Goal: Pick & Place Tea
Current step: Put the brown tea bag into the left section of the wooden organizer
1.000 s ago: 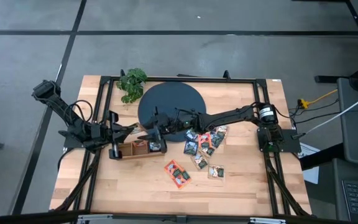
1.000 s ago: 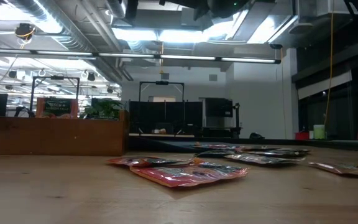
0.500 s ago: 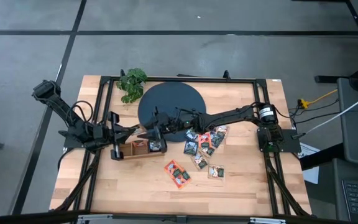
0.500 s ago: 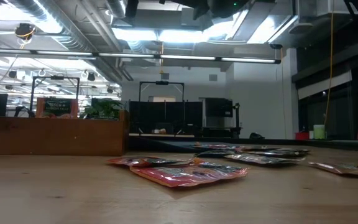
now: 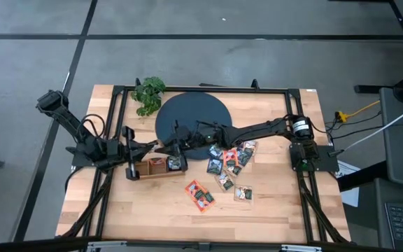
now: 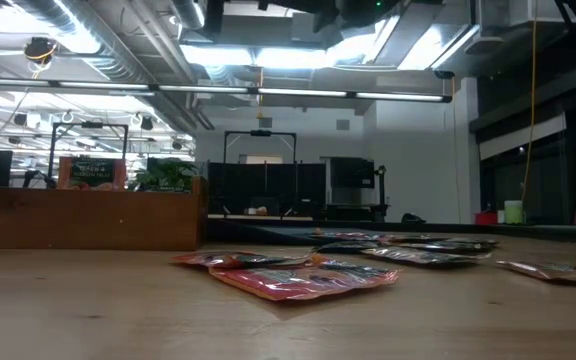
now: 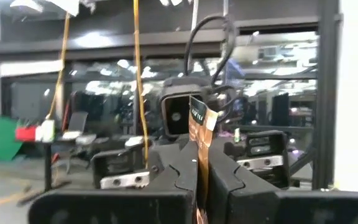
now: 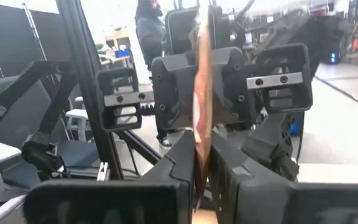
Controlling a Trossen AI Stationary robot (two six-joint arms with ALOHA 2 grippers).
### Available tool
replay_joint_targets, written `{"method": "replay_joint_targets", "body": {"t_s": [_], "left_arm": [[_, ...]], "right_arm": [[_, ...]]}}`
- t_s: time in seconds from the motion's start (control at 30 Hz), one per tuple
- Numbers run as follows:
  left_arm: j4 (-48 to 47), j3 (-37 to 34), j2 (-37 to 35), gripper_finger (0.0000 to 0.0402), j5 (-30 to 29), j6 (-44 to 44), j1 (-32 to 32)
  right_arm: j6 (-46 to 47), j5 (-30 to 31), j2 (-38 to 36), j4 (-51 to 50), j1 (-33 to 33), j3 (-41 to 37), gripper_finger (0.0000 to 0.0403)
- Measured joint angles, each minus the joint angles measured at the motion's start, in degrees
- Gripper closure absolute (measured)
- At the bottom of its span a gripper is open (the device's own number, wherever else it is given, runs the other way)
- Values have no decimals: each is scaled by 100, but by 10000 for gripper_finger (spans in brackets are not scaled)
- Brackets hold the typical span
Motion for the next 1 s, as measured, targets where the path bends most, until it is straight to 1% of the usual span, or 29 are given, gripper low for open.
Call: {"method": "replay_joint_targets", "body": {"t_s": [0.13,0.2,0.33,0.47,0.53,0.63,0.73,0.8,0.87,1.0], "left_arm": [[-343,0,-4,375,-700,-310,-67],[-433,4,-9,361,-863,-384,-149],[-469,25,-40,326,-1084,-420,-381],[-620,134,-42,292,-1609,-683,-680],[-795,202,-45,278,-1670,-913,-844],[-1346,323,-50,263,-1632,-1453,-1026],[-2357,517,-50,259,-1494,-2313,-1098],[-3184,668,-50,260,-1159,-3004,-1033],[-4030,851,-50,262,-701,-3731,-869],[-5719,1284,-50,267,140,-4958,-427]], "right_arm": [[-76,10,17,-700,-9,-7,381],[-164,-7,-3,-1263,6,-26,381],[-299,41,-141,-1996,13,-23,379],[-307,96,-168,-2518,37,-14,373],[-334,93,-184,-2751,55,-14,377],[-343,72,-203,-3082,70,-14,381],[-352,101,-203,-3320,107,-14,377],[-340,104,-203,-3339,164,-14,371],[-331,92,-203,-3372,235,-14,370],[-337,77,-203,-3449,356,-14,380]]}}
